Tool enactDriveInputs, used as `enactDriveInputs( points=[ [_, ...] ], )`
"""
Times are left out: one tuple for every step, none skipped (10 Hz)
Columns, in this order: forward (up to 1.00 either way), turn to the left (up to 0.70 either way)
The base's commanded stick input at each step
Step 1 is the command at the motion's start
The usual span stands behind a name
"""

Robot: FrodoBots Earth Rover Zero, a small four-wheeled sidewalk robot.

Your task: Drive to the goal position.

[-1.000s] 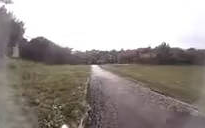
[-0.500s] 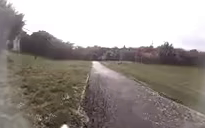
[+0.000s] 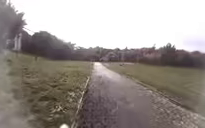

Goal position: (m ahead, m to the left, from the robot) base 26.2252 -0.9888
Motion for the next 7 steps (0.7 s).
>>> enactDriveInputs(
  points=[
    [0.7, 0.0],
    [0.7, 0.0],
    [0.7, 0.0],
    [0.7, 0.0],
    [0.7, 0.0],
    [0.7, 0.0],
    [0.7, 0.0]
  ],
)
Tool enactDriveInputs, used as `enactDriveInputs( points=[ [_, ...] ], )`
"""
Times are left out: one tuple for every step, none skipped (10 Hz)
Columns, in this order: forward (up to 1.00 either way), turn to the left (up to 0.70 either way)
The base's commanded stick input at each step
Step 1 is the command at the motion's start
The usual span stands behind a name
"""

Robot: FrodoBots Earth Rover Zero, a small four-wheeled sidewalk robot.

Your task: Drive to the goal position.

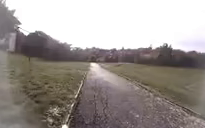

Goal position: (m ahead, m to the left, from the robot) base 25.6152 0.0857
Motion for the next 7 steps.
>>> enactDriveInputs(
  points=[
    [0.7, 0.0],
    [0.7, 0.0],
    [0.7, 0.0],
    [0.7, 0.0],
    [0.7, 0.0],
    [0.7, 0.0],
    [0.7, 0.0]
  ],
)
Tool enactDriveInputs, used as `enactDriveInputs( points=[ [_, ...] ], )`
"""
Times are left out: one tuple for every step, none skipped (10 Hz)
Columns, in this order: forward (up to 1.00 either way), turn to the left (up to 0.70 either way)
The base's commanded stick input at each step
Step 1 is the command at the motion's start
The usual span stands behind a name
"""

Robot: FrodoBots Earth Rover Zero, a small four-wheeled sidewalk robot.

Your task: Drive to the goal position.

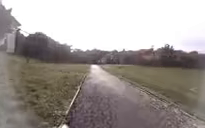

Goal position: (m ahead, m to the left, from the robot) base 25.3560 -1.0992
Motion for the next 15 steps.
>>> enactDriveInputs(
  points=[
    [0.7, 0.0],
    [0.7, 0.0],
    [0.7, 0.0],
    [0.7, 0.0],
    [0.7, 0.0],
    [0.7, 0.0],
    [0.7, 0.0],
    [0.7, 0.0],
    [0.7, 0.13],
    [0.7, 0.15],
    [0.7, 0.01],
    [0.7, 0.0],
    [0.7, 0.0],
    [0.7, 0.0],
    [0.7, 0.0]
  ],
)
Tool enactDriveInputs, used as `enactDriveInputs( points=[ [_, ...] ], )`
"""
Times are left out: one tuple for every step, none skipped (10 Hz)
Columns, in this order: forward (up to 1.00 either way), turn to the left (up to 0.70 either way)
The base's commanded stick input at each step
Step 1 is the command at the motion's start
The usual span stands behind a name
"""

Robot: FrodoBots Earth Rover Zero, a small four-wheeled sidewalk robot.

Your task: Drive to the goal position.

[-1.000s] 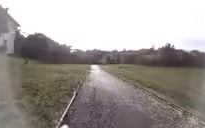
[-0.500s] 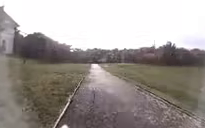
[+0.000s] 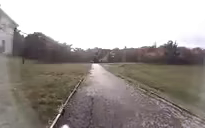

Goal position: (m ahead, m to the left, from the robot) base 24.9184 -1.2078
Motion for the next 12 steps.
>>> enactDriveInputs(
  points=[
    [0.7, 0.0],
    [0.7, 0.0],
    [0.7, 0.0],
    [0.7, 0.0],
    [0.7, 0.0],
    [0.7, 0.0],
    [0.7, 0.0],
    [0.7, 0.0],
    [0.7, 0.0],
    [0.73, 0.0],
    [0.8, 0.0],
    [0.85, 0.0]
  ],
)
